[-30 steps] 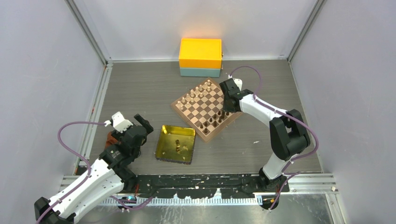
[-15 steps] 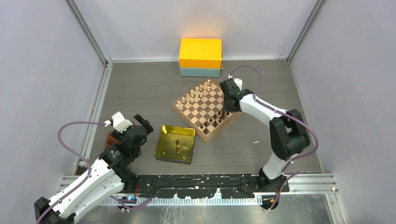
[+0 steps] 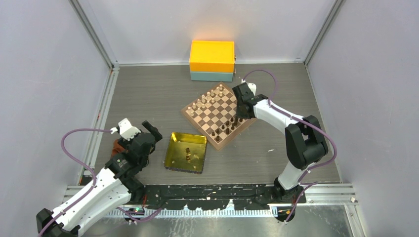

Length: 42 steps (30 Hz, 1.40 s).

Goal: Set up the chess pieces on the board
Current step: Place the chess piece on the chessboard, then pick up the chess piece from the storage box.

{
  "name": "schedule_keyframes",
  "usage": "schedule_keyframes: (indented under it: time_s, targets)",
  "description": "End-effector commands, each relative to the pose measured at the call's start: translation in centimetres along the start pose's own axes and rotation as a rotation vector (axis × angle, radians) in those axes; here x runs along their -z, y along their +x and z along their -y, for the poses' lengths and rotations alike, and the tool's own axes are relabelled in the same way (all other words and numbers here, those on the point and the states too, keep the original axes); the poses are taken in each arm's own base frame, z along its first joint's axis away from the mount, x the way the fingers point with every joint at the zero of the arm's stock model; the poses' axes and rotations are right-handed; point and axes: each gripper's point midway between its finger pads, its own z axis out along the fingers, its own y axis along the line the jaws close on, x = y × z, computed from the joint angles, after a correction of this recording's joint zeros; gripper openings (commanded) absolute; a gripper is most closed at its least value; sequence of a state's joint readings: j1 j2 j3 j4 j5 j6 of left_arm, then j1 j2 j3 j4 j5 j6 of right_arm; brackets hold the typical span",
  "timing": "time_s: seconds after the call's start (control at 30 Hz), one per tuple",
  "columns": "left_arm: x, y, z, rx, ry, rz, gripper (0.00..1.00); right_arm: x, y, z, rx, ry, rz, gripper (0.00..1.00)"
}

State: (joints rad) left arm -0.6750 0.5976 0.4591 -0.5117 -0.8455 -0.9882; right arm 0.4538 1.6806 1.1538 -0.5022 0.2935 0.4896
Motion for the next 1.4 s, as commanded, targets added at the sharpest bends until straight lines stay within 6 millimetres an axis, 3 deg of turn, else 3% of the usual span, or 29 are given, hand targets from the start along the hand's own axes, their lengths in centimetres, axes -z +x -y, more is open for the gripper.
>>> schedule_keyframes:
  time_s: [0.0, 0.43, 0.67, 0.87, 1.13, 1.37]
  targets:
    - [-0.1, -0.9, 0.6, 0.046, 0.011, 0.040, 1.00, 1.7, -2.9, -0.6, -0.014, -0.033, 0.080, 0.29]
    - [-0.1, -0.9, 0.8, 0.046, 0.015, 0.038, 1.00, 4.0, -5.1, -0.5, -0.007, -0.044, 0.141, 0.30]
    - [-0.3, -0.9, 1.2, 0.046, 0.019, 0.036, 1.00, 7.8, -7.3, -1.3, 0.011, -0.081, 0.219, 0.30]
    - [-0.2, -1.1, 1.4, 0.047, 0.024, 0.039, 1.00, 10.8, -7.6, -2.9, 0.045, -0.131, 0.264, 0.30]
    - [-0.1, -1.5, 1.3, 0.048, 0.023, 0.049, 1.00, 13.6, -5.4, -7.0, 0.151, -0.234, 0.259, 0.30]
    - [0.1, -2.0, 1.1, 0.047, 0.019, 0.067, 1.00, 15.5, -0.8, -12.4, 0.292, -0.356, 0.221, 0.30]
